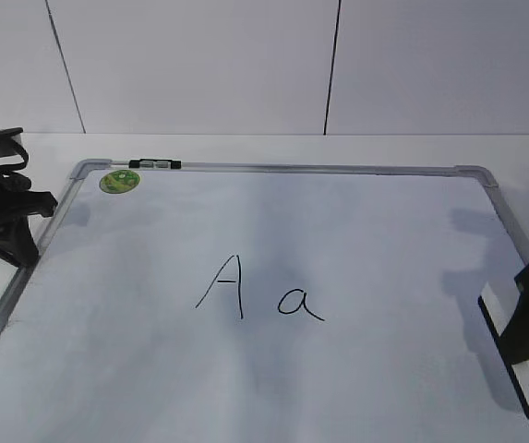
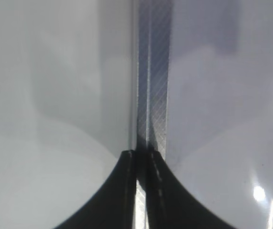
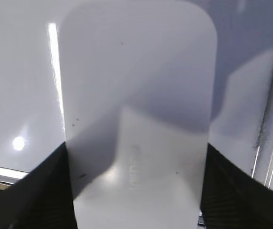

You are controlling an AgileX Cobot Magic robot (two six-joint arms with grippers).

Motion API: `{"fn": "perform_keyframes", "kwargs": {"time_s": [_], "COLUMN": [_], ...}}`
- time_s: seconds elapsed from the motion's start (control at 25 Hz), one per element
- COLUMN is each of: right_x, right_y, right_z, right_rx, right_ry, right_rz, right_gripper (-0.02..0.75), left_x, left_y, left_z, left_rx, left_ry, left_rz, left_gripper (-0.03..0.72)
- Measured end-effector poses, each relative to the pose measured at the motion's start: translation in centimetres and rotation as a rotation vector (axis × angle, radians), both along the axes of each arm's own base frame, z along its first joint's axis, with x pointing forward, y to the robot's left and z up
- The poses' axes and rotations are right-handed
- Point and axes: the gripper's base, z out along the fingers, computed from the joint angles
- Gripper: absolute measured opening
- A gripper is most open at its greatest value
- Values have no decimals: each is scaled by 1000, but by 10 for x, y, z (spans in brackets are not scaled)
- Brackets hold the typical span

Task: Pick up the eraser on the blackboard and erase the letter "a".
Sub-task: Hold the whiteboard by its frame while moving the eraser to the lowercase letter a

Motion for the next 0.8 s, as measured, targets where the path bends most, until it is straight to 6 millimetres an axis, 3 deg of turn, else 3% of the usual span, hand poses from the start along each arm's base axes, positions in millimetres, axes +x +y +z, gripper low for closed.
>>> {"fn": "perform_keyframes", "kwargs": {"time_s": [0.32, 0.52, 0.8], "right_x": [19, 28, 47], "right_y": [6, 26, 57], "right_z": [-5, -6, 12], "right_rx": [-15, -90, -148], "right_ry": [52, 54, -12], "right_rz": [29, 106, 197], "right_gripper": [532, 532, 532], "left_x": [0, 0, 0], "left_y": [0, 0, 0], "left_z": [0, 0, 0], "left_rx": [-5, -5, -5], "left_ry": [0, 0, 0], "left_rz": [3, 3, 3], "left_gripper": [18, 18, 18]}}
